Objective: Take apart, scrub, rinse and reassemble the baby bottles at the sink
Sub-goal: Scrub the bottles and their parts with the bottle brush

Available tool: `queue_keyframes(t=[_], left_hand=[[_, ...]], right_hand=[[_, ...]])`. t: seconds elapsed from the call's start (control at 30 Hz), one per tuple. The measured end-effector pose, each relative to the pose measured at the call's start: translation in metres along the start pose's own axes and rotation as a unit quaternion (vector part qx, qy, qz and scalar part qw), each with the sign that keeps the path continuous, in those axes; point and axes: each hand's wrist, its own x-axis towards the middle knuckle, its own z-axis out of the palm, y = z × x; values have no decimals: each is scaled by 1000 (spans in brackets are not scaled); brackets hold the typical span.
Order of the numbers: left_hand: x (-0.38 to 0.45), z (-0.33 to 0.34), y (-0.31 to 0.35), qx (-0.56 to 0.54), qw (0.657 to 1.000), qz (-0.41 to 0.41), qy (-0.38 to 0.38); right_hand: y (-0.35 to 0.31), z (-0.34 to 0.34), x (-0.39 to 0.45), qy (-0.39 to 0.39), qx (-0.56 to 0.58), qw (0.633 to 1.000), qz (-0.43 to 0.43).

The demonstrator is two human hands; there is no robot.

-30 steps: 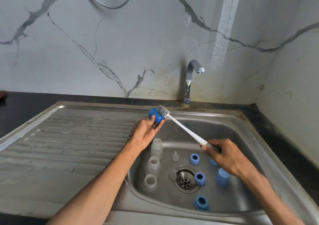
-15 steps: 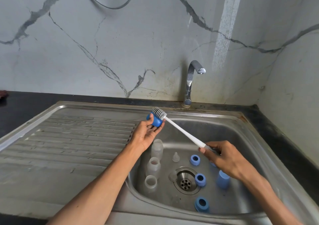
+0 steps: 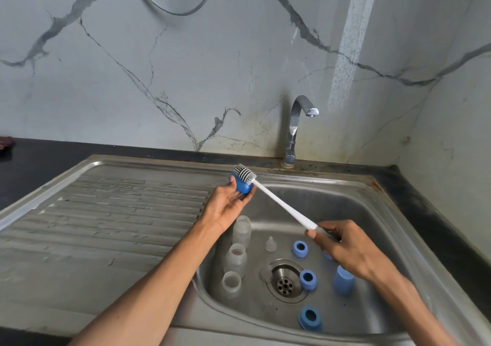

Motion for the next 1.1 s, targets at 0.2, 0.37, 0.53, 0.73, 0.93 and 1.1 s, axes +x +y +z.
queue_keyframes(t=[0.2, 0.37, 0.53, 0.73, 0.93, 1.1], left_hand=[[-1, 0, 10, 20, 998, 35, 54], [1, -3, 9, 9, 999, 24, 41], [-5, 7, -4, 12, 1000, -7, -2], [2, 0, 6, 1, 999, 34, 30], [-2, 3, -1, -21, 1000, 5, 0], [-4, 5, 6, 2, 1000, 18, 11]], right_hand=[[-3, 0, -1, -43, 10, 999, 10], [-4, -5, -2, -23, -1, 1000, 18], [-7, -3, -2, -15, 28, 999, 24], [-7, -11, -4, -69, 63, 993, 72], [-8, -5, -3, -24, 43, 997, 54], [-11, -4, -4, -55, 67, 994, 68]])
